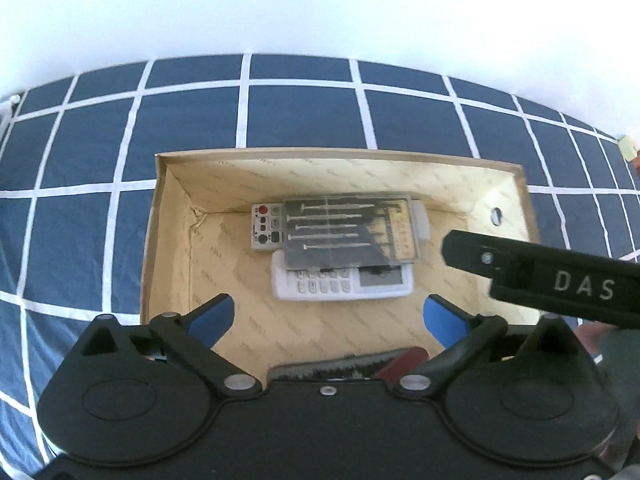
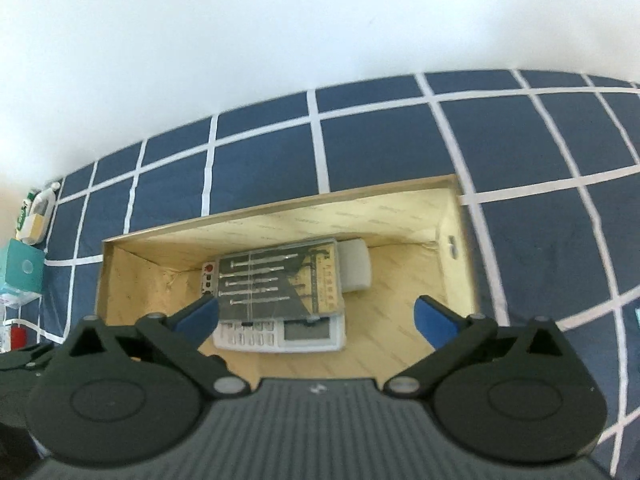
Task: Organize objects
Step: 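Raise both grippers out of the box toward the white air-conditioner remote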
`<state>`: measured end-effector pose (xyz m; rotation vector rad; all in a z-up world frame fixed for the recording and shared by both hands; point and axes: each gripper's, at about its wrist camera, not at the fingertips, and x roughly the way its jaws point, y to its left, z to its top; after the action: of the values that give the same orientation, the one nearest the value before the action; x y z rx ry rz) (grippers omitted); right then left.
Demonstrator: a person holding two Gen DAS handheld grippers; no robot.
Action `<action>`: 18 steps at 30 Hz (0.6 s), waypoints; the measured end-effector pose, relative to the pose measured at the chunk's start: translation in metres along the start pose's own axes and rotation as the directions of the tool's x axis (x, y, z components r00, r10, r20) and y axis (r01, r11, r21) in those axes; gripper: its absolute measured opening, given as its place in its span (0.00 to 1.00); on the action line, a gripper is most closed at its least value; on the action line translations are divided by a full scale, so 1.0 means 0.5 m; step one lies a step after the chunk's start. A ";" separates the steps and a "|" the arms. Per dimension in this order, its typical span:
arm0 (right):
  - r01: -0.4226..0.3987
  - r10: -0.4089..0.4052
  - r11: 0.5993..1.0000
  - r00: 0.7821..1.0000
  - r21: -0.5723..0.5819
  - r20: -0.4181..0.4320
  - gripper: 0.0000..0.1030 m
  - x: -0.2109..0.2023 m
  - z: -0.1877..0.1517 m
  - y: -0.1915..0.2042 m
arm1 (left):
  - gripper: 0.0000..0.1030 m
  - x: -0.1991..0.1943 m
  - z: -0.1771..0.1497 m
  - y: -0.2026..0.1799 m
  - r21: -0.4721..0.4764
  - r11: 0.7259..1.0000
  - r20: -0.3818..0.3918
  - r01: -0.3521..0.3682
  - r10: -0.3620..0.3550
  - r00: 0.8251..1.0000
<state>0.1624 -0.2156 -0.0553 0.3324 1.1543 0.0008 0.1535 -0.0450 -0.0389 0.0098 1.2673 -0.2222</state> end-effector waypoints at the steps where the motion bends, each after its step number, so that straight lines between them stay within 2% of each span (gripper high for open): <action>1: 0.001 -0.001 1.000 1.000 0.005 0.010 1.00 -0.014 -0.005 -0.007 | 1.00 -0.011 -0.006 -0.009 0.010 1.000 0.008 -0.004 0.004 1.000; 11: 0.001 -0.009 0.995 0.997 0.099 0.081 1.00 -0.124 -0.072 -0.105 | 1.00 -0.076 -0.061 -0.119 0.125 0.992 0.048 -0.024 0.018 0.999; 18: 0.049 -0.075 0.974 0.991 0.223 0.111 1.00 -0.186 -0.120 -0.228 | 1.00 -0.068 -0.084 -0.258 0.262 0.965 0.048 0.021 -0.035 0.998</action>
<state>0.0511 -0.3243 -0.0232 0.4866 1.0478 -0.2009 0.0823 -0.1601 -0.0046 0.2122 1.1795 -0.4107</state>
